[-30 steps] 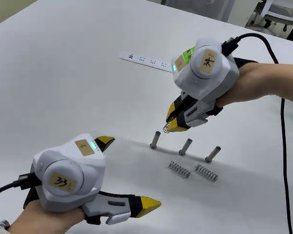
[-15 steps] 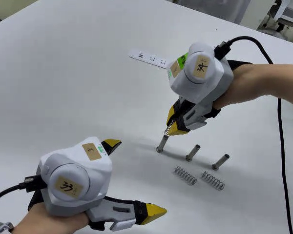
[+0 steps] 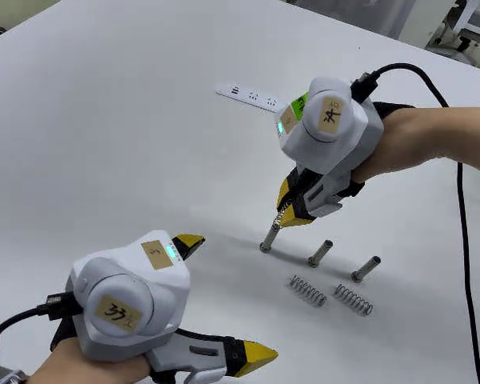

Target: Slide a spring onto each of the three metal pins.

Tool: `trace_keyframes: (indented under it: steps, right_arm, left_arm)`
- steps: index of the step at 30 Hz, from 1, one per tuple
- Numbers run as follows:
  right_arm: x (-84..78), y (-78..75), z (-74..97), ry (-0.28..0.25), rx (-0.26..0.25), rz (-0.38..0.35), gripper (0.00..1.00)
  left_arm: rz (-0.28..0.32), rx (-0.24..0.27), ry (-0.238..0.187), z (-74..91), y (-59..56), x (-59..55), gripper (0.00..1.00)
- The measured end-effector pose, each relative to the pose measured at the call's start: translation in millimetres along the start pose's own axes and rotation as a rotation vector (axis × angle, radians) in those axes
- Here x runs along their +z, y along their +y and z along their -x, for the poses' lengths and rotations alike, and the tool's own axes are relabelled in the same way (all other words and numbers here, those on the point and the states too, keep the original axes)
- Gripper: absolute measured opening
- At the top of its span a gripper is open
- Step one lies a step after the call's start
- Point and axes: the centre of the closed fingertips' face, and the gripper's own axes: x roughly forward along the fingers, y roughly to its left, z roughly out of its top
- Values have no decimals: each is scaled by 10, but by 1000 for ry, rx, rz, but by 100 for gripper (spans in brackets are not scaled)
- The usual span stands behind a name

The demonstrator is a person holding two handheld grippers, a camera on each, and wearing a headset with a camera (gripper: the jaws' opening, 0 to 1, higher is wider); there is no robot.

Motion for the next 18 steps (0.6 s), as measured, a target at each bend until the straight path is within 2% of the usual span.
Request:
trace_keyframes:
  steps: [18]
  right_arm:
    - [-18,-9,-56,11,11,23,12]
  left_arm:
    - [9,-2,11,-8,2,-25,98]
